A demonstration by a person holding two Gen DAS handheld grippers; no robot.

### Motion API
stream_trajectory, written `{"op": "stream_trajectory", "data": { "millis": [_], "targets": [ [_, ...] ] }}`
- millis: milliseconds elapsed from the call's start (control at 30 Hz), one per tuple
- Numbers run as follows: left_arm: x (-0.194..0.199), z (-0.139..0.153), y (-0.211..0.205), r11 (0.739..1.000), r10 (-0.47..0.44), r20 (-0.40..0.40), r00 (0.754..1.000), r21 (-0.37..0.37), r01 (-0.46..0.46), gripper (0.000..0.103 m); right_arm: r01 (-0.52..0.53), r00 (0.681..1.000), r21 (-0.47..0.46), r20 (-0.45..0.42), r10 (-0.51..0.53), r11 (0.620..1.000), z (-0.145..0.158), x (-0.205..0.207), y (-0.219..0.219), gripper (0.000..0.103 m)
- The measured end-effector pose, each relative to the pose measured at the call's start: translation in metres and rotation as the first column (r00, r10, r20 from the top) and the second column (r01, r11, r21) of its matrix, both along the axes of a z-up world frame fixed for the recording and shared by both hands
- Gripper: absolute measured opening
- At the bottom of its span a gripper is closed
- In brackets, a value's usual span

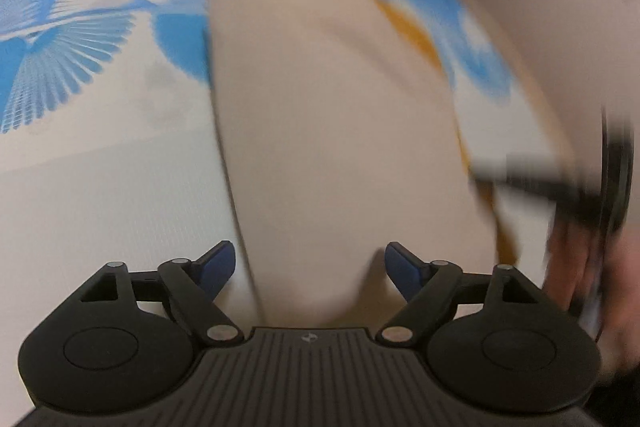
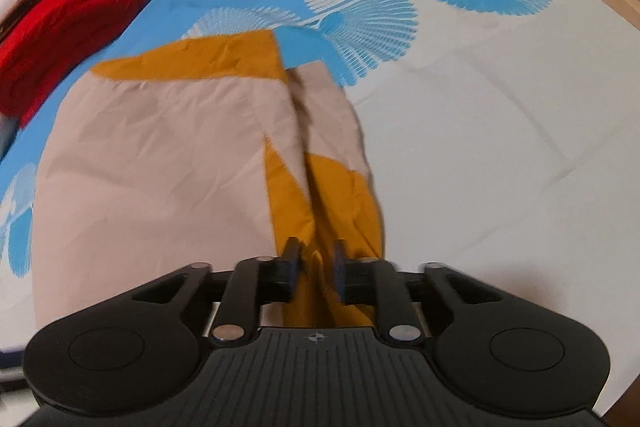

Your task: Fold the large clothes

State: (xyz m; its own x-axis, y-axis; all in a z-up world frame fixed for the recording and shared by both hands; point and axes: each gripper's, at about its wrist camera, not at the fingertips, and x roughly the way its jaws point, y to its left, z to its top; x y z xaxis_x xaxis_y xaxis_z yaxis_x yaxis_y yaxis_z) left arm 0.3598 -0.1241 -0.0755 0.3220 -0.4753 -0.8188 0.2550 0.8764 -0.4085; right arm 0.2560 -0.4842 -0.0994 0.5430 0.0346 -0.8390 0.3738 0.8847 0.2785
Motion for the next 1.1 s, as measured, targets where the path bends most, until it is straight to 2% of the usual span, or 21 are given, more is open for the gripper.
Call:
{"op": "stream_trajectory", "data": {
  "millis": [67, 133, 167, 200, 233, 333, 400, 433, 467, 500, 533, 567, 600, 667, 733, 800, 867, 933, 1000, 1100],
  "targets": [
    [0.02, -0.007, 0.016, 0.991, 0.112, -0.027, 0.993, -0.068, -0.113, 0.087, -0.007, 1.0, 0.03, 0.008, 0.007, 1.0, 0.001, -0.002, -0.005, 0.039],
    [0.04, -0.027, 0.02, 0.979, 0.173, -0.076, 0.982, -0.094, -0.18, 0.087, -0.034, 0.999, 0.067, -0.02, 0.036, 0.997, -0.008, -0.002, -0.01, 0.043],
    [0.049, -0.036, 0.017, 0.975, 0.189, -0.095, 0.977, -0.103, -0.198, 0.091, -0.04, 0.998, 0.079, -0.042, 0.044, 0.996, -0.013, -0.002, -0.011, 0.047],
    [0.057, -0.048, 0.017, 0.965, 0.214, -0.121, 0.969, -0.126, -0.229, 0.101, -0.04, 0.998, 0.088, -0.051, 0.045, 0.995, -0.017, -0.001, -0.013, 0.048],
    [0.063, -0.056, 0.015, 0.956, 0.233, -0.139, 0.963, -0.147, -0.253, 0.103, -0.04, 0.997, 0.098, -0.055, 0.046, 0.994, -0.021, -0.001, -0.014, 0.049],
    [0.075, -0.081, 0.012, 0.919, 0.255, -0.203, 0.945, -0.253, -0.302, 0.103, -0.05, 0.997, 0.118, -0.058, 0.057, 0.992, -0.027, 0.0, -0.013, 0.049],
    [0.078, -0.088, 0.006, 0.908, 0.26, -0.207, 0.943, -0.279, -0.311, 0.102, -0.073, 0.996, 0.111, -0.052, 0.079, 0.991, -0.029, 0.002, -0.009, 0.047],
    [0.078, -0.09, 0.003, 0.913, 0.263, -0.183, 0.947, -0.272, -0.305, 0.1, -0.088, 0.995, 0.103, -0.045, 0.094, 0.991, -0.029, 0.003, -0.006, 0.033],
    [0.075, -0.087, -0.002, 0.915, 0.265, -0.166, 0.95, -0.268, -0.302, 0.093, -0.108, 0.993, 0.107, -0.033, 0.112, 0.988, -0.029, 0.004, -0.001, 0.016],
    [0.074, -0.085, -0.003, 0.917, 0.267, -0.151, 0.952, -0.264, -0.3, 0.08, -0.12, 0.992, 0.108, -0.023, 0.123, 0.987, -0.028, 0.006, 0.004, 0.013],
    [0.074, -0.082, -0.004, 0.921, 0.269, -0.134, 0.954, -0.254, -0.296, 0.072, -0.123, 0.992, 0.088, -0.018, 0.125, 0.988, -0.025, 0.008, 0.009, 0.01],
    [0.075, -0.077, -0.004, 0.927, 0.266, -0.116, 0.957, -0.242, -0.287, 0.053, -0.129, 0.991, 0.066, -0.01, 0.13, 0.989, -0.021, 0.009, 0.016, 0.007],
    [0.075, -0.067, -0.001, 0.934, 0.254, -0.087, 0.963, -0.238, -0.268, 0.039, -0.134, 0.991, 0.059, 0.003, 0.134, 0.989, -0.017, 0.01, 0.022, 0.006],
    [0.073, -0.046, 0.007, 0.934, 0.245, -0.039, 0.969, -0.259, -0.247, 0.033, -0.121, 0.992, 0.066, 0.032, 0.119, 0.99, -0.011, 0.014, 0.03, 0.005],
    [0.072, -0.021, 0.021, 0.939, 0.262, 0.028, 0.965, -0.237, -0.248, 0.033, -0.105, 0.992, 0.087, 0.074, 0.099, 0.991, -0.003, 0.019, 0.039, 0.004],
    [0.071, -0.001, 0.04, 0.952, 0.27, 0.102, 0.957, -0.176, -0.25, 0.034, -0.111, 0.985, 0.1, 0.141, 0.096, 0.989, 0.01, 0.026, 0.055, 0.004],
    [0.073, 0.01, 0.068, 0.95, 0.298, 0.124, 0.946, -0.132, -0.282, 0.036, -0.138, 0.972, 0.105, 0.206, 0.115, 0.985, 0.023, 0.033, 0.076, 0.004],
    [0.075, 0.015, 0.099, 0.94, 0.337, 0.128, 0.933, -0.1, -0.326, 0.045, -0.173, 0.957, 0.11, 0.253, 0.141, 0.979, 0.032, 0.041, 0.102, 0.004],
    [0.076, 0.013, 0.13, 0.924, 0.383, 0.13, 0.915, -0.05, -0.38, 0.063, -0.213, 0.947, 0.075, 0.263, 0.187, 0.974, 0.035, 0.051, 0.132, 0.003],
    [0.076, 0.015, 0.164, 0.896, 0.425, 0.158, 0.891, 0.068, -0.439, 0.066, -0.241, 0.952, 0.025, 0.202, 0.231, 0.97, 0.025, 0.063, 0.164, 0.003]
  ]
}}
